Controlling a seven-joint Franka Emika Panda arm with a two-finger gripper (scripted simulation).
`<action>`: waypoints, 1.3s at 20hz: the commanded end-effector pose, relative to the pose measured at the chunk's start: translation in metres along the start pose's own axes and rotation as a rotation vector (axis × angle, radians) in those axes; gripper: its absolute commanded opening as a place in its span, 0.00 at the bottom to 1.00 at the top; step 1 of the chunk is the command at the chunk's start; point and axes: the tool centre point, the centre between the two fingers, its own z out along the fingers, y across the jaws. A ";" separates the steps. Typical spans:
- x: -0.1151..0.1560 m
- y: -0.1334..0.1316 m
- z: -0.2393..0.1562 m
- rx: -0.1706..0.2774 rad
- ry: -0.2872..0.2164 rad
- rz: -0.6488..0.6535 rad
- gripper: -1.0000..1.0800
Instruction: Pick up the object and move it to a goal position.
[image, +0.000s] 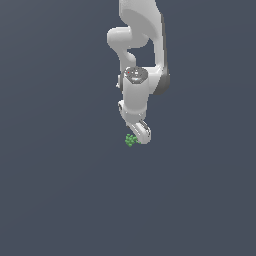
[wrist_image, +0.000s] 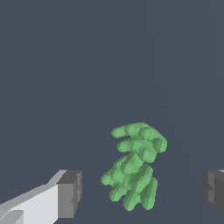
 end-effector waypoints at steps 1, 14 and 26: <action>-0.004 0.003 0.003 -0.002 -0.001 0.058 0.96; -0.015 0.010 0.011 -0.008 -0.002 0.215 0.96; -0.016 0.011 0.032 -0.009 -0.001 0.219 0.96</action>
